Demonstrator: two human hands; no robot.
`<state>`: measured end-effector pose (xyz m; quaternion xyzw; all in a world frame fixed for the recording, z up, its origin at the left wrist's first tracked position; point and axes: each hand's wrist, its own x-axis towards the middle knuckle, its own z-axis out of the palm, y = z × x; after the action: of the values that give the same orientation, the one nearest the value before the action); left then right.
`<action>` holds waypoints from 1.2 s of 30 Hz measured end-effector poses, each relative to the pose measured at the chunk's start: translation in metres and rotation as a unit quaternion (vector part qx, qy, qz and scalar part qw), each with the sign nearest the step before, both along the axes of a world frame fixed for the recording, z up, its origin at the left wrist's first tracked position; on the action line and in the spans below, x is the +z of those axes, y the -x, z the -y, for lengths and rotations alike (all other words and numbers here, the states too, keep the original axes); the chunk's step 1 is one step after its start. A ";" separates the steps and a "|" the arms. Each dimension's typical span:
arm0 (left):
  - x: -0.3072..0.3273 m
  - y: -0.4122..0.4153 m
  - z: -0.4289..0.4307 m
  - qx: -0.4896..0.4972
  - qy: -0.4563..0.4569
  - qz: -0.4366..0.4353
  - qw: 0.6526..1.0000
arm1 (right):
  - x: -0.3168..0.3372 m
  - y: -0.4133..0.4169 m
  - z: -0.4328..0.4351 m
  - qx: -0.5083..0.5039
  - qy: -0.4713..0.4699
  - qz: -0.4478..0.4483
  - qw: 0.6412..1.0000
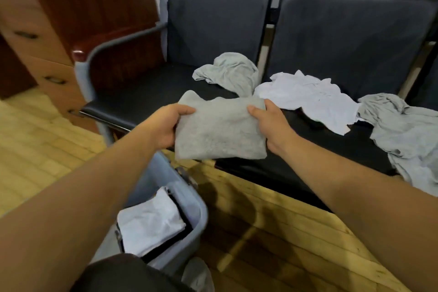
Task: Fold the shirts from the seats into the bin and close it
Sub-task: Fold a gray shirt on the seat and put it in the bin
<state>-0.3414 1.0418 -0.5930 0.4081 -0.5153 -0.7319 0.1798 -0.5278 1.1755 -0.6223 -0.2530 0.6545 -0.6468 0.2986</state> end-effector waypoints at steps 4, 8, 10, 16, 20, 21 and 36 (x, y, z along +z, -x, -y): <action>-0.022 -0.086 0.047 0.079 0.010 -0.015 0.997 | -0.014 -0.067 0.075 0.082 -0.013 -0.023 0.996; -0.063 -0.170 0.070 0.157 -0.027 0.011 0.987 | -0.047 -0.141 0.130 0.163 -0.040 -0.048 0.985; -0.093 -0.210 0.074 0.200 -0.053 0.012 0.978 | -0.071 -0.177 0.148 0.192 -0.055 -0.054 0.978; -0.188 -0.302 0.064 0.302 -0.085 0.021 0.949 | -0.159 -0.260 0.174 0.276 -0.161 -0.021 0.947; -0.230 -0.332 0.050 0.335 -0.094 0.073 0.935 | -0.212 -0.297 0.180 0.301 -0.227 -0.001 0.926; -0.238 -0.341 0.048 0.336 -0.094 0.087 0.933 | -0.224 -0.305 0.181 0.309 -0.241 -0.001 0.920; -0.268 -0.366 0.082 0.251 0.077 0.371 0.891 | -0.230 -0.284 0.187 0.272 -0.318 -0.078 0.905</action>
<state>0.0251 0.9595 -0.8606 0.7504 -0.4799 -0.4155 0.1842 -0.2440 0.9881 -0.8523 -0.3626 0.7526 -0.2758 0.4754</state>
